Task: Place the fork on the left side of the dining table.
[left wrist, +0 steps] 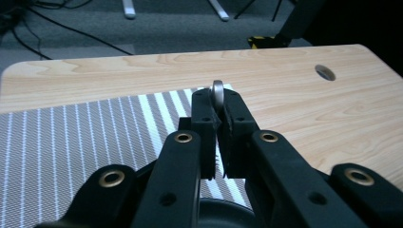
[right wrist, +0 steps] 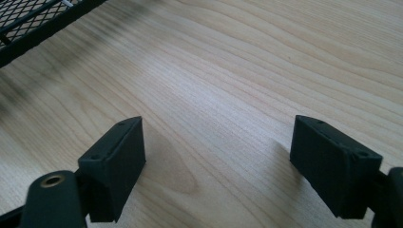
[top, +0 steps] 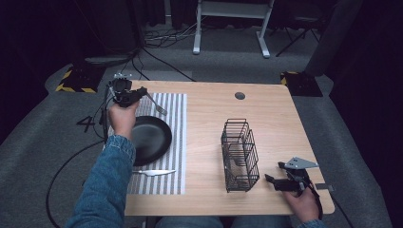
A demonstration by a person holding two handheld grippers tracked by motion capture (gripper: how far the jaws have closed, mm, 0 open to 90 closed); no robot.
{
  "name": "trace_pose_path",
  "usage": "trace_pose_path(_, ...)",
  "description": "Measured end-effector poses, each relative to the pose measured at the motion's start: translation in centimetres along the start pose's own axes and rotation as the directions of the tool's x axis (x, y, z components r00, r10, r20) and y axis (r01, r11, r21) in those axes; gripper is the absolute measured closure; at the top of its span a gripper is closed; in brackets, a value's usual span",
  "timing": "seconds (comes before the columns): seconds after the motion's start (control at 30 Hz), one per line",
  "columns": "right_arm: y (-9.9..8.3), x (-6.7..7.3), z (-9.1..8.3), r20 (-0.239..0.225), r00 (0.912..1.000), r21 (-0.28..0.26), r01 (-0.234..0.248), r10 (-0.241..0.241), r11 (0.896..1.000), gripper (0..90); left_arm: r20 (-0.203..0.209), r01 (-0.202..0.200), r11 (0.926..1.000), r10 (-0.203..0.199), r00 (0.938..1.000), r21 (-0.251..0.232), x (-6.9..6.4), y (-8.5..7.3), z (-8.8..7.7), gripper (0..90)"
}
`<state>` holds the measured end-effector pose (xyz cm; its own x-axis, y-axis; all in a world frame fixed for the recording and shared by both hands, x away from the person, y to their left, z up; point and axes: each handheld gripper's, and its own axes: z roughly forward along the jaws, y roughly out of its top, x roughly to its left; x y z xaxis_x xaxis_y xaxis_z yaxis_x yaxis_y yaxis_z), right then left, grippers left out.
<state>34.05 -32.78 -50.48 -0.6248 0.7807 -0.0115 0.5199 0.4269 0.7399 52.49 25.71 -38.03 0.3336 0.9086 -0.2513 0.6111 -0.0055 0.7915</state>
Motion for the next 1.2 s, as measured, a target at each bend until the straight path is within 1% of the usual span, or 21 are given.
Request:
trace_pose_path(0.03,0.0,0.0,0.0,-0.001,1.0,0.0,0.001,-0.001,1.0,19.0,0.0,0.0,1.0,0.0,1.0,0.0,0.0,0.0,0.0,84.4)
trace_pose_path(0.07,0.0,0.0,0.0,-0.001,1.0,0.001,0.001,-0.001,1.0,19.0,-0.016,0.0,1.0,0.0,0.9999,0.004,0.1,0.0,0.1,82.4)
trace_pose_path(0.13,0.0,0.0,0.0,0.0,1.0,0.0,0.0,0.0,1.0,19.0,-0.015,0.017,0.9998,-0.017,0.9997,0.006,0.5,-0.1,0.1,79.2)
trace_pose_path(0.33,0.0,0.0,0.0,0.0,1.0,0.0,0.0,0.0,1.0,19.0,-0.029,0.038,0.9992,-0.038,0.9989,0.008,1.4,-0.2,0.4,72.6)
trace_pose_path(0.37,0.0,0.0,0.0,0.0,1.0,0.001,0.0,0.0,1.0,19.0,-0.033,0.048,0.9988,-0.047,0.9983,0.013,1.9,-0.3,0.6,71.3)
trace_pose_path(0.4,0.0,0.0,0.0,0.0,1.0,0.001,0.0,0.0,1.0,19.0,-0.033,0.048,0.9988,-0.047,0.9983,0.013,1.9,-0.3,0.6,70.4)
trace_pose_path(0.43,0.0,0.0,0.0,0.001,1.0,0.001,-0.001,0.001,1.0,19.0,-0.044,0.055,0.9983,-0.055,0.9975,0.016,2.4,-0.4,0.8,69.5)
trace_pose_path(0.47,0.0,0.0,0.0,0.001,1.0,0.001,-0.001,0.001,1.0,19.0,-0.044,0.055,0.9983,-0.055,0.9975,0.016,2.4,-0.4,0.8,69.3)
trace_pose_path(0.5,0.0,0.0,0.0,0.001,1.0,0.001,-0.002,0.002,1.0,19.0,-0.053,0.057,0.9981,-0.055,0.9971,0.023,2.9,-0.4,1.0,69.4)
trace_pose_path(0.57,0.0,0.0,0.0,0.002,1.0,0.001,-0.002,0.002,1.0,19.0,-0.053,0.06,0.9979,-0.058,0.9969,0.027,3.1,-0.4,1.0,70.1)
trace_pose_path(0.63,0.0,0.0,0.0,0.003,1.0,0.001,-0.003,0.003,1.0,19.0,-0.048,0.074,0.9969,-0.073,0.9962,0.027,3.7,-0.5,1.1,69.8)
trace_pose_path(0.83,0.1,0.0,0.1,0.005,1.0,0.0,-0.005,0.005,1.0,19.1,-0.055,0.089,0.9949,-0.087,0.9947,0.048,5.0,-0.9,1.4,64.4)
trace_pose_path(0.87,0.1,0.0,0.1,0.006,1.0,0.001,-0.005,0.005,1.0,19.1,-0.055,0.089,0.9949,-0.087,0.9947,0.048,5.0,-0.9,1.4,64.1)
trace_pose_path(0.93,0.1,0.0,0.1,0.007,1.0,0.001,-0.006,0.006,1.0,19.1,-0.06,0.106,0.9928,-0.102,0.993,0.057,5.6,-1.2,1.5,63.2)
trace_pose_path(0.97,0.1,0.0,0.1,0.007,1.0,0.001,-0.007,0.007,1.0,19.1,-0.06,0.106,0.9928,-0.102,0.993,0.057,5.6,-1.2,1.5,62.9)
trace_pose_path(1.0,0.1,0.0,0.1,0.007,1.0,0.001,-0.007,0.007,1.0,19.1,-0.071,0.115,0.9909,-0.11,0.9914,0.071,6.0,-1.5,1.6,62.7)
trace_pose_path(1.03,0.1,0.0,0.1,0.007,1.0,0.001,-0.007,0.007,1.0,19.1,-0.071,0.115,0.9909,-0.11,0.9914,0.071,6.0,-1.5,1.6,62.9)
trace_pose_path(1.07,0.1,0.0,0.1,0.007,0.9999,0.001,-0.007,0.007,1.0,19.1,-0.075,0.121,0.99,-0.115,0.9905,0.074,6.2,-1.6,1.7,62.9)
trace_pose_path(1.1,0.1,0.0,0.1,0.008,0.9999,0.001,-0.007,0.007,1.0,19.1,-0.077,0.128,0.9886,-0.122,0.9896,0.079,6.7,-1.8,1.7,65.4)
trace_pose_path(1.13,0.1,0.0,0.1,0.008,0.9999,0.001,-0.007,0.007,1.0,19.1,-0.077,0.128,0.9886,-0.122,0.9896,0.079,6.7,-1.8,1.7,65.8)
trace_pose_path(1.2,0.1,0.0,0.1,0.008,0.9999,0.001,-0.007,0.007,1.0,19.1,-0.077,0.138,0.9865,-0.132,0.9883,0.087,7.2,-2.1,2.0,66.8)
